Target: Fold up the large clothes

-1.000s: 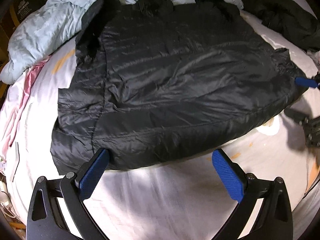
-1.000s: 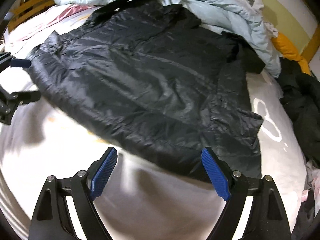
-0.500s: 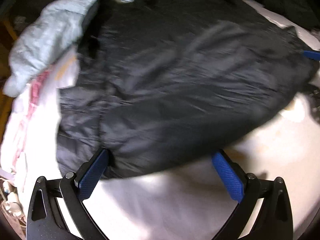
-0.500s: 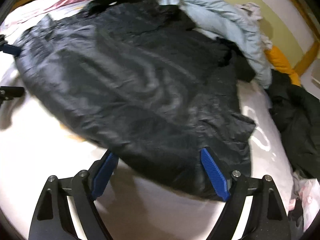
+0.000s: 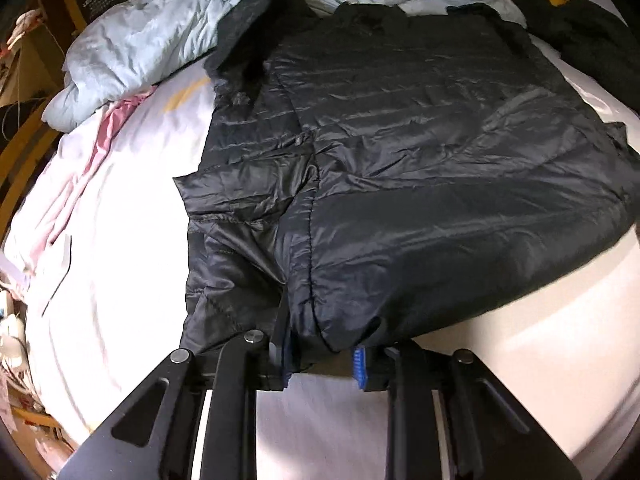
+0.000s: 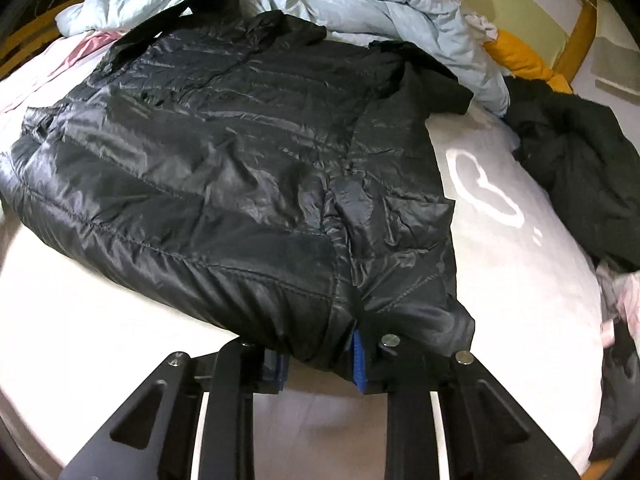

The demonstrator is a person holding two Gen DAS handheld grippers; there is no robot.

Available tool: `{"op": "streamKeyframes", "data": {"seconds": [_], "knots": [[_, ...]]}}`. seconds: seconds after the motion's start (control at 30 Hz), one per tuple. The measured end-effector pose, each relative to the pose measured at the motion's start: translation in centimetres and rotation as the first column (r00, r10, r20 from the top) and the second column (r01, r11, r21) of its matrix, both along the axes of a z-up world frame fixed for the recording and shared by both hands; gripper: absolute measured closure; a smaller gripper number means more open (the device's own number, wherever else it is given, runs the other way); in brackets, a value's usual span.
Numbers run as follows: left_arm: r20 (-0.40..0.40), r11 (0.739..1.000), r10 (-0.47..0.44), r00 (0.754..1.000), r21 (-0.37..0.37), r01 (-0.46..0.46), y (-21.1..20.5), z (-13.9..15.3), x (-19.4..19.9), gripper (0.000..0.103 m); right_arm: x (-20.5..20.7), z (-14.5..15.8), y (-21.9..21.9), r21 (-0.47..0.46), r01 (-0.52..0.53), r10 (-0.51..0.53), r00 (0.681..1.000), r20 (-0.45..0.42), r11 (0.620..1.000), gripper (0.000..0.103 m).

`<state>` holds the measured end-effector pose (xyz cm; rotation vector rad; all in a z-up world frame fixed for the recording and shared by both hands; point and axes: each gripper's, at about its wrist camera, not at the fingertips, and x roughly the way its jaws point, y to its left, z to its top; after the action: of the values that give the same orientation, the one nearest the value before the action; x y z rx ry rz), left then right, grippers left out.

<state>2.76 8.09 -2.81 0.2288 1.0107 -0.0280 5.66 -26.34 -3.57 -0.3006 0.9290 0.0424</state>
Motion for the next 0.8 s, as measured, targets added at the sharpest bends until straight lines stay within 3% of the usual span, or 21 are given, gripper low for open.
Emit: {"op": "streamKeyframes", "data": {"seconds": [0.17,0.33,0.67,0.73,0.8], "knots": [[-0.042,0.999,-0.047,0.998,-0.008,0.047,0.4,-0.2,-5.4,0.079,-5.5,1.1,-0.5,0.024,-0.056,0.056,0.998,-0.034,0.998,0.077],[-0.056,0.999,-0.043,0.997,-0.021,0.041,0.6,0.2,-7.0,0.079,-9.0,1.1,-0.6,0.005,-0.087,0.087,0.995,-0.056,0.996,0.076],[-0.066,0.999,-0.036,0.997,-0.025,0.034,0.5,0.9,-5.1,0.075,-7.8,1.5,-1.6,0.031,-0.09,0.092,0.993,-0.069,0.995,0.076],[-0.037,0.999,-0.031,0.999,-0.022,0.03,0.4,2.1,-5.2,0.071,-8.0,1.9,-1.2,0.018,-0.091,0.092,0.994,-0.058,0.996,0.076],[0.018,0.999,-0.047,0.999,0.004,0.047,0.3,3.7,-4.4,0.057,-7.8,3.1,-1.1,0.01,-0.092,0.092,0.995,-0.031,0.996,0.075]]}}
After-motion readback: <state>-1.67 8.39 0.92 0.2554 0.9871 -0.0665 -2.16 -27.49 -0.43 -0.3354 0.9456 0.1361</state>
